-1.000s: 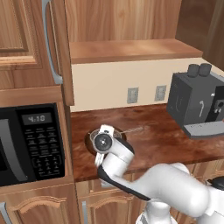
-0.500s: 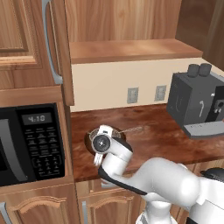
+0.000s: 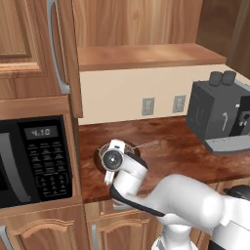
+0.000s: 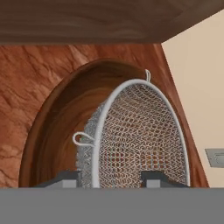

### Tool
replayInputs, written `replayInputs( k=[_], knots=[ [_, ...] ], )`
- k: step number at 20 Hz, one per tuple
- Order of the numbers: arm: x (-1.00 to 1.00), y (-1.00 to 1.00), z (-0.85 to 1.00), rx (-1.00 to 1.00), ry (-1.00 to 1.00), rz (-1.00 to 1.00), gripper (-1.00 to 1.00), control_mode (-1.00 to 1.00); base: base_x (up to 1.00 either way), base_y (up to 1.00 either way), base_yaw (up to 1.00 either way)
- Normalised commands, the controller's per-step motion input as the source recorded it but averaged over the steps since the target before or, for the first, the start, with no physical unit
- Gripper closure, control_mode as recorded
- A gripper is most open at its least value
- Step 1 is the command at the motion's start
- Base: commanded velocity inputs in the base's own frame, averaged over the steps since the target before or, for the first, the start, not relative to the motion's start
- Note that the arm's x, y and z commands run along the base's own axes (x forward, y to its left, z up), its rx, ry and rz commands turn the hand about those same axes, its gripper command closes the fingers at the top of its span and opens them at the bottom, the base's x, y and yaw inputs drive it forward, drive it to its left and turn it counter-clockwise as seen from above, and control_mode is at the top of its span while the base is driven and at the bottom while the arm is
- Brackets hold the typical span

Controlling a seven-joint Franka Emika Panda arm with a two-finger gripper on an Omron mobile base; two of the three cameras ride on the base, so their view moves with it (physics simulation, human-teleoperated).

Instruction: Open the cabinet and setup a tea strainer by placing it in the bowl upright.

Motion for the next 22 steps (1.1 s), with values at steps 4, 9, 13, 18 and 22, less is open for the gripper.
replayInputs(
  k=[4, 9, 13, 18, 22],
  knots=[
    [0.00, 0.00, 0.00, 0.00, 0.01, 0.00, -1.00, -1.00, 0.00, 0.00, 0.00],
    [-0.01, 0.00, 0.15, 0.00, 0.06, 0.00, -1.00, -1.00, 0.00, 0.00, 0.00],
    [-0.27, 0.00, 0.75, 0.00, 0.14, 0.00, -1.00, -1.00, 0.00, 0.00, 0.00],
    [-0.53, -0.01, 0.78, 0.00, 0.13, 0.00, -1.00, -1.00, 0.00, 0.00, 0.00],
    [-0.65, -0.23, 0.49, 0.06, 0.12, -0.02, -1.00, -1.00, 0.00, 0.00, 0.00]
  ],
)
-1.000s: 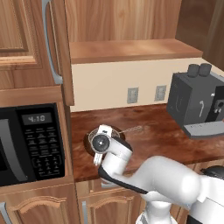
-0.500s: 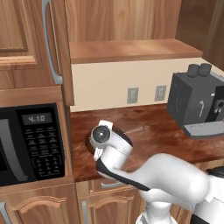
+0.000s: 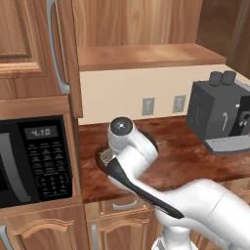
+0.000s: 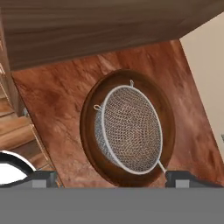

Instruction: Open the cabinet and setup a tea strainer by placing it in the bowl upright.

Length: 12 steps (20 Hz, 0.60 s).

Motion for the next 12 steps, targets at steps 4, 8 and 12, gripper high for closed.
replayInputs(
  k=[4, 8, 12],
  knots=[
    [-0.57, -0.49, 0.20, 0.10, 0.09, -0.07, -1.00, -1.00, 0.00, 0.00, 0.00],
    [-0.22, -0.71, 0.32, 0.14, 0.18, -0.17, -1.00, -1.00, 0.00, 0.00, 0.00],
    [0.00, -0.96, 0.57, 0.19, 0.30, -0.39, -1.00, -1.00, 0.00, 0.00, 0.00]
  ],
)
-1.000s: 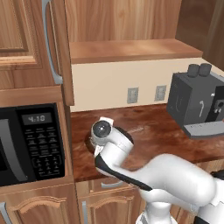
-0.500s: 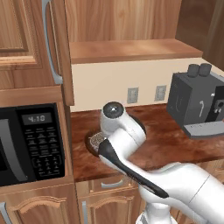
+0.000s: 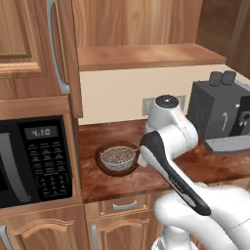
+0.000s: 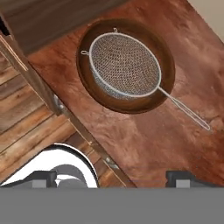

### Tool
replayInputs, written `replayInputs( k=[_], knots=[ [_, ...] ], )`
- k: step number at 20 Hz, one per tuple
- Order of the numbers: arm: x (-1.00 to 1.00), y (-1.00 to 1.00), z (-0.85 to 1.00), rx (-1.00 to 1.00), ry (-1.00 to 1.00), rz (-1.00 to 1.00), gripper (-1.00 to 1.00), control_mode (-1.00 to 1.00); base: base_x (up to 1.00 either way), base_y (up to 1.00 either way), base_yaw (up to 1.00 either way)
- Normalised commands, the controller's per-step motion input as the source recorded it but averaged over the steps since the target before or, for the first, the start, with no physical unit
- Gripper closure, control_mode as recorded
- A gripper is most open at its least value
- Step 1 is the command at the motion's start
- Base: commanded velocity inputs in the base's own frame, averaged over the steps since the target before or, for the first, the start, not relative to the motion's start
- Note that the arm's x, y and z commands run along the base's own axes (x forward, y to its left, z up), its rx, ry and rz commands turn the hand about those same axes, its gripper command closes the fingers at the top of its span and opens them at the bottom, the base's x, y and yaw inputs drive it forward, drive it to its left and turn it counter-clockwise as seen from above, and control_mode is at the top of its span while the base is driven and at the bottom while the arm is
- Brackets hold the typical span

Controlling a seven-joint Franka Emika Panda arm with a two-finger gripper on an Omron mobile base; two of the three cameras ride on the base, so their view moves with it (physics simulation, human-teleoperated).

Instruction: Open the cabinet and setup a tea strainer by placing it in the bowl upright.

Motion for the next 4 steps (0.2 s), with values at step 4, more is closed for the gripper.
replayInputs(
  k=[4],
  knots=[
    [0.00, -0.89, 0.44, 0.18, 0.19, -0.53, -1.00, -1.00, 0.00, 0.00, 0.00]
  ],
)
